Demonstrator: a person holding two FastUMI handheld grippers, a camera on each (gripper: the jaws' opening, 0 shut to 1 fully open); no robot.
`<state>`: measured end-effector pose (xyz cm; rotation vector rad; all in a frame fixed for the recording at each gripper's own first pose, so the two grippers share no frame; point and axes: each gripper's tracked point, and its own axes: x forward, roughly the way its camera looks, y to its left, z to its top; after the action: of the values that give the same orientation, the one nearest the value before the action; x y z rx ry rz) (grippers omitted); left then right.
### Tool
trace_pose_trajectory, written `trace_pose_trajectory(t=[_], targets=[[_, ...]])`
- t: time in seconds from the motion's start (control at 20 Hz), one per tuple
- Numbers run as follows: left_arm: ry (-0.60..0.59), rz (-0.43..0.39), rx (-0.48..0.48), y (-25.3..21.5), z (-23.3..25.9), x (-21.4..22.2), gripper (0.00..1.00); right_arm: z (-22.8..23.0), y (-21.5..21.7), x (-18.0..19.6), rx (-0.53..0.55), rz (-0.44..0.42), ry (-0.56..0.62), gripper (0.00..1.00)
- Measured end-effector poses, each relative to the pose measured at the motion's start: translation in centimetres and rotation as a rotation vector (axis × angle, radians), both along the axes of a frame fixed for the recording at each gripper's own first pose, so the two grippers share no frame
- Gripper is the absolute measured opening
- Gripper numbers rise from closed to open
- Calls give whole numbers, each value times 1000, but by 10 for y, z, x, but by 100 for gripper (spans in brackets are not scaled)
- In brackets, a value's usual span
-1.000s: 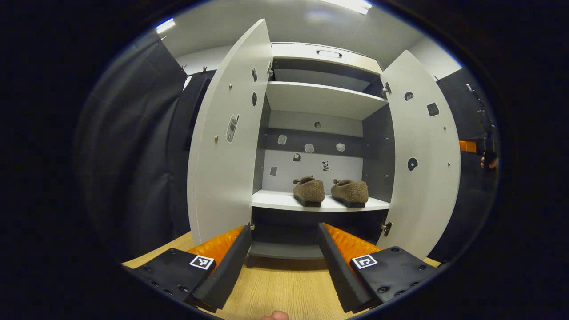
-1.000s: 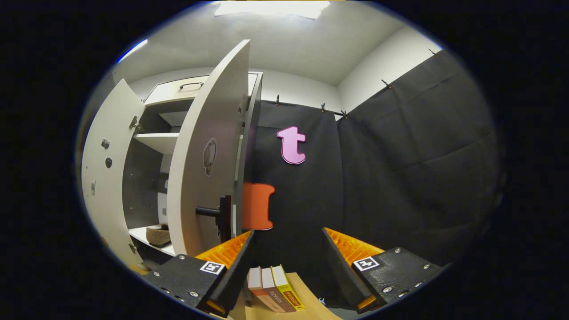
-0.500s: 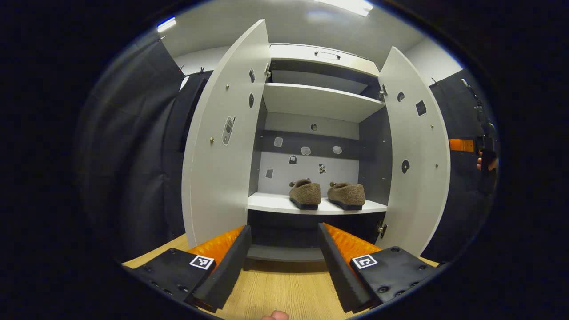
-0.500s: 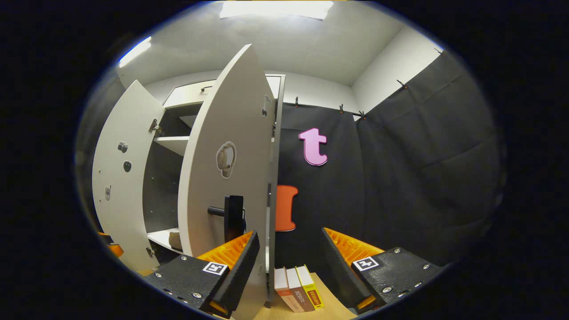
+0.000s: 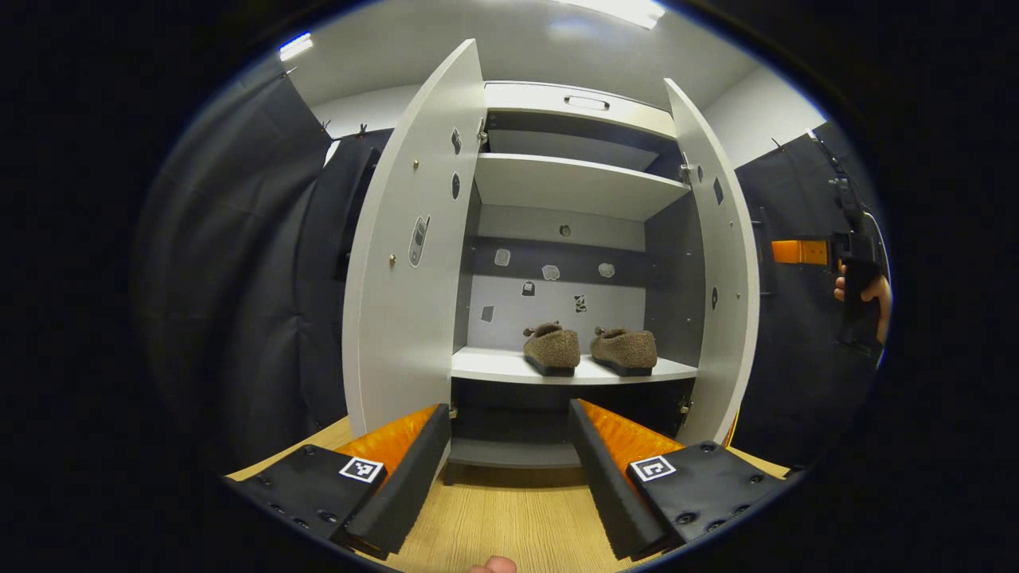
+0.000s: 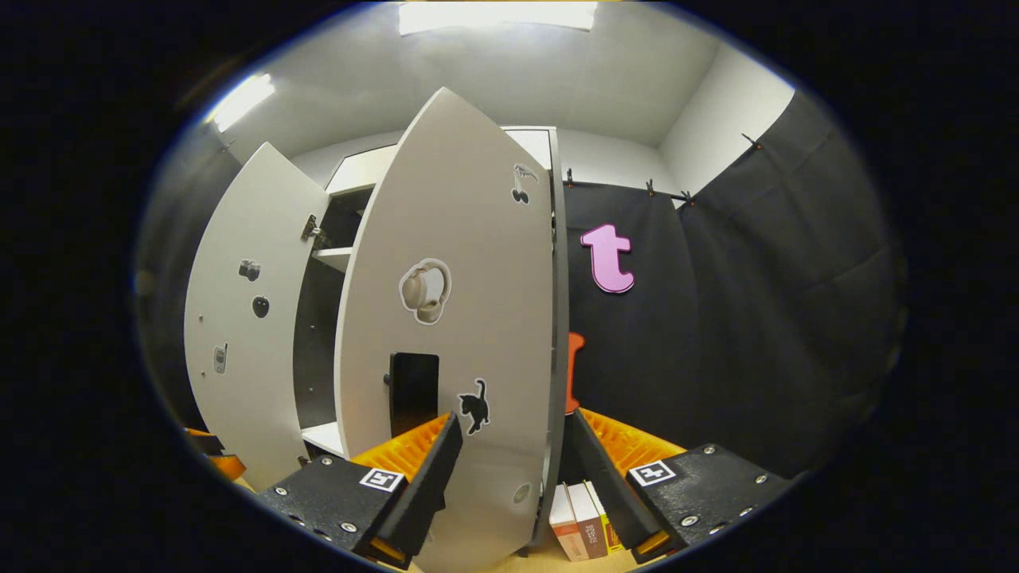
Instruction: Grab one shoe with the right hand and put it into the shoe cabinet, grab the other shoe with the left hand and put it into the shoe cabinet; then close the right door with the right hand and the left door with the left hand.
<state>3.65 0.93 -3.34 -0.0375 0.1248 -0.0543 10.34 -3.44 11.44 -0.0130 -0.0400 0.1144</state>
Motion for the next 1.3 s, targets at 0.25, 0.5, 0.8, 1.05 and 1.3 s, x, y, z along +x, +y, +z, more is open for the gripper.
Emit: trace_pose_trajectory(t=[0.25,0.5,0.8,1.05,1.3], targets=[[-1,11,10,2,2,-1,97,-12,24,8,6,41,24,95],[-13,10,15,1,6,-3,99,-29,62,17,50,102,54,90],[-25,6,12,-3,12,-10,97,-39,87,26,45,132,65,90],[-36,3,11,-3,18,-10,94,-44,97,40,49,123,76,90],[-30,5,1,-5,17,-9,94,-50,113,59,23,113,105,90]])
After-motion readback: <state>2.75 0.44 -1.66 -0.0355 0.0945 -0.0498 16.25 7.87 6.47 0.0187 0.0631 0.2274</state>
